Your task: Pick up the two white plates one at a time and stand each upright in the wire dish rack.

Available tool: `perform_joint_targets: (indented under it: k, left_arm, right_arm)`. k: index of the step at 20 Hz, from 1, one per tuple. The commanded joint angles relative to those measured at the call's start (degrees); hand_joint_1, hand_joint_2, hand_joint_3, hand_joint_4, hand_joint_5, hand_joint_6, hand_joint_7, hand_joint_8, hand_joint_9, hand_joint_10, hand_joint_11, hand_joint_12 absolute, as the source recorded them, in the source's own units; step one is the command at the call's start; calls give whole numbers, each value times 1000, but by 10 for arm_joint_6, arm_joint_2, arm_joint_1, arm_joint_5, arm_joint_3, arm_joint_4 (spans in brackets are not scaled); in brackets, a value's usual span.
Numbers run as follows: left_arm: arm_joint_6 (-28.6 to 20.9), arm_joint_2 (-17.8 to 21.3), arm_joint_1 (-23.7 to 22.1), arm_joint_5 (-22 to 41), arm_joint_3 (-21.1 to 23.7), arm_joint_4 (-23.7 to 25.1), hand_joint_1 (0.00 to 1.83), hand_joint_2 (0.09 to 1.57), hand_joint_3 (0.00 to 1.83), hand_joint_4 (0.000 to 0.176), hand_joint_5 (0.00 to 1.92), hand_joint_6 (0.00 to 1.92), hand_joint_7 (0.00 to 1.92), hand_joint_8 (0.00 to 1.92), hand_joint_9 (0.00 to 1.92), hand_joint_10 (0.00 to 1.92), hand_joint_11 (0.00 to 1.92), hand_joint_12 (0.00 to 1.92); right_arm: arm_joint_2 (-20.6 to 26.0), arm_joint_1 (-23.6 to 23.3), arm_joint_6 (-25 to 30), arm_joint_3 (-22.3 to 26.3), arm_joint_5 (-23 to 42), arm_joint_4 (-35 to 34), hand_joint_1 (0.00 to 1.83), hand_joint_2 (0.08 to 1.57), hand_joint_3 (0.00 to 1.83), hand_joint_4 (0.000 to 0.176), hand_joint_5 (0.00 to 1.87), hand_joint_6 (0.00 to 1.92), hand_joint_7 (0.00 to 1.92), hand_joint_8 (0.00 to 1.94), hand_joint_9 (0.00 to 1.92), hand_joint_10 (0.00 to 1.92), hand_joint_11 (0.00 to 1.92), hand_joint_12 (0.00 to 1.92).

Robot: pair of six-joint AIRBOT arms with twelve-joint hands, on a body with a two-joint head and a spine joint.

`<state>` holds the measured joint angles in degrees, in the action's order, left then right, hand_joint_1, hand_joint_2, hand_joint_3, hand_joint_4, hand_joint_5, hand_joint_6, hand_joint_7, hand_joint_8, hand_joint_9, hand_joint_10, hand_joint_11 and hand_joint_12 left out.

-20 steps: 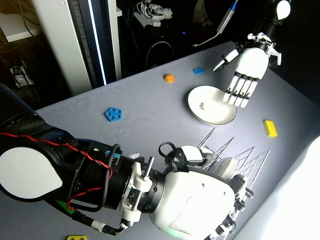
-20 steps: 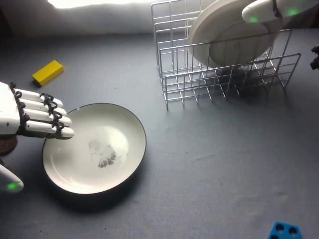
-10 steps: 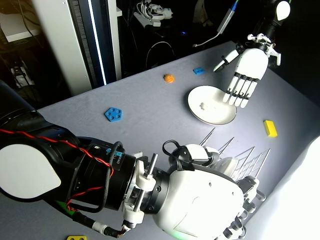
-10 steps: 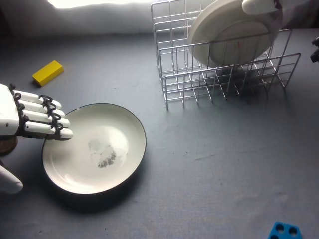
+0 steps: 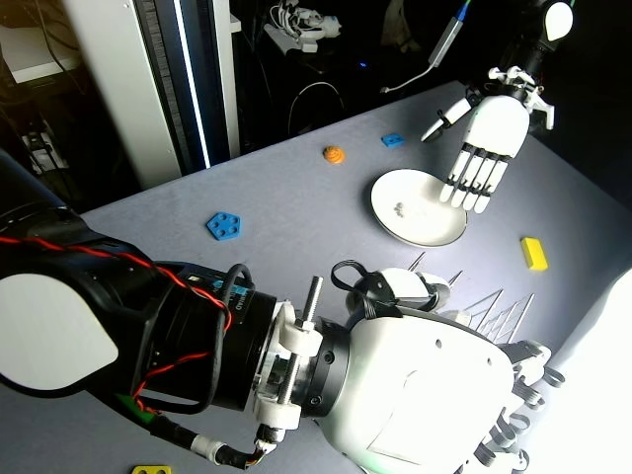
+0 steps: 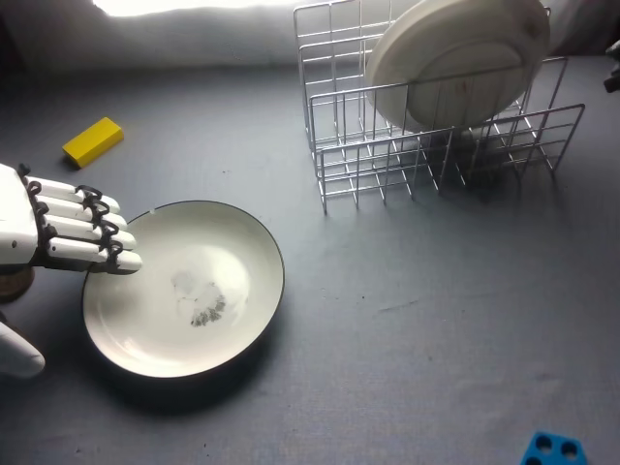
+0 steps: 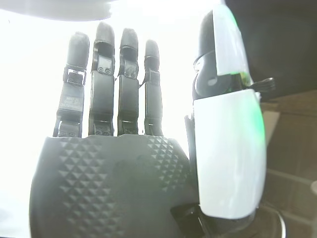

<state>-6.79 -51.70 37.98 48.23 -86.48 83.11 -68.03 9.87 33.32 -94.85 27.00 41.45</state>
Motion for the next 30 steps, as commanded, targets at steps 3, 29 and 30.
perform_joint_targets:
  k: [3,29,30]
  left_arm:
    - [-7,-2,1,13,-5,-27,0,1096,4,0,25,7,32,6,22,6,8,4]
    - [-49,-23,68,10,-16,-27,0,1076,0,0,28,10,30,11,20,8,11,5]
    - [-49,-23,68,10,-16,-27,0,1075,0,0,34,12,36,12,24,9,14,6]
  right_arm:
    - [12,-31,-54,27,93,-28,1079,963,0,0,425,0,474,0,441,0,0,1094]
    - [-38,76,-831,331,45,-126,881,1031,12,0,58,0,78,0,121,0,0,687]
    - [-46,81,-844,330,35,-134,863,1036,9,0,29,0,44,0,96,0,0,640]
